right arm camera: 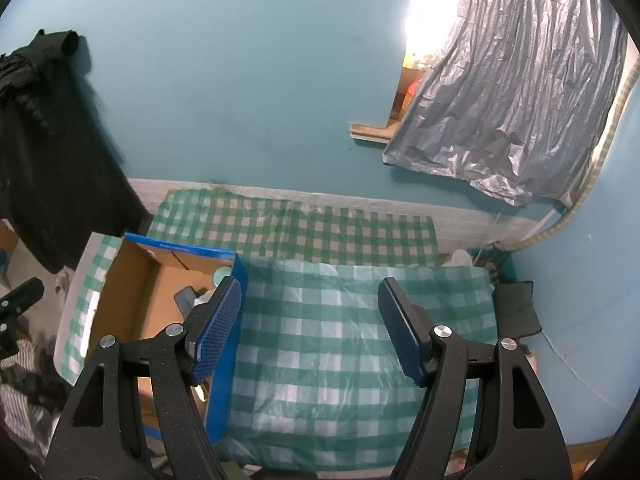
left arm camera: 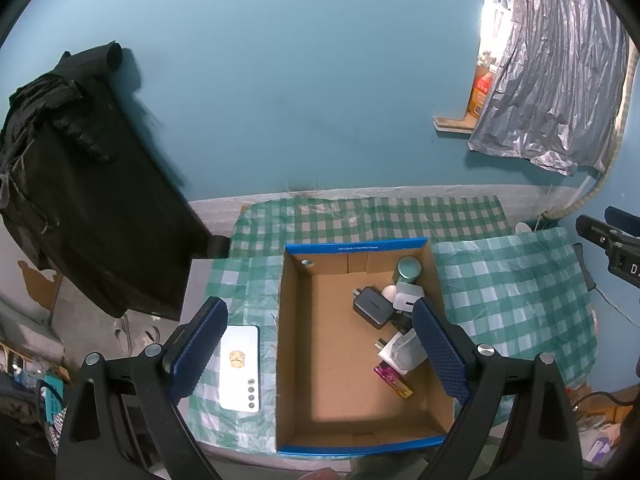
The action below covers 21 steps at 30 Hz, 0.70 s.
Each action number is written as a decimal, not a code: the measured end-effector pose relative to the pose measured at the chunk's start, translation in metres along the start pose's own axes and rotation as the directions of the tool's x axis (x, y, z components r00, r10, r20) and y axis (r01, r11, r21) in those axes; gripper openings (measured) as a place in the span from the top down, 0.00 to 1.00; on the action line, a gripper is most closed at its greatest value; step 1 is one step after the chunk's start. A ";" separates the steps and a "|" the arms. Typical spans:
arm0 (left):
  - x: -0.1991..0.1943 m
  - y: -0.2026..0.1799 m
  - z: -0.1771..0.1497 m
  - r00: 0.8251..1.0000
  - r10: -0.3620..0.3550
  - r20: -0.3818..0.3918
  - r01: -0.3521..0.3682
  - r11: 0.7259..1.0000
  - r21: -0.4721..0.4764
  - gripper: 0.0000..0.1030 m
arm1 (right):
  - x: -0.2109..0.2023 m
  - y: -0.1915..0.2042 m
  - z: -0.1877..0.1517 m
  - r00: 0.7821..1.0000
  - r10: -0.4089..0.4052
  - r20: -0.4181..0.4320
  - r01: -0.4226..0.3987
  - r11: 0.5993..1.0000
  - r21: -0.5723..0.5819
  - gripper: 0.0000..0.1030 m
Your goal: Organize rigid objects
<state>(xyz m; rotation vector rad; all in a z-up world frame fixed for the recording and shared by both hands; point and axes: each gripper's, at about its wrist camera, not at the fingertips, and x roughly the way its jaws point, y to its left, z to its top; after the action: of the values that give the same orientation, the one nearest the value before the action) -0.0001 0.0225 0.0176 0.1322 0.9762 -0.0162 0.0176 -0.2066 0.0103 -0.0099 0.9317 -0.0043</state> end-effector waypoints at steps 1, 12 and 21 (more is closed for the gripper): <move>0.000 0.000 0.000 1.000 0.001 -0.001 -0.001 1.000 0.002 0.08 | 0.000 0.000 0.000 1.000 -0.002 0.000 0.002 1.000 -0.001 0.31; 0.000 -0.003 0.001 1.000 0.008 0.005 -0.008 1.000 0.007 0.08 | 0.001 -0.001 0.001 1.000 -0.002 0.000 0.002 1.000 0.003 0.31; -0.002 -0.006 0.001 1.000 0.015 0.006 -0.015 1.000 0.012 0.08 | 0.001 -0.002 0.000 1.000 -0.001 -0.001 0.001 1.000 0.002 0.31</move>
<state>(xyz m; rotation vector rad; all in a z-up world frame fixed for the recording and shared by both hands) -0.0012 0.0168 0.0190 0.1500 0.9690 -0.0085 0.0187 -0.2085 0.0095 -0.0081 0.9324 -0.0059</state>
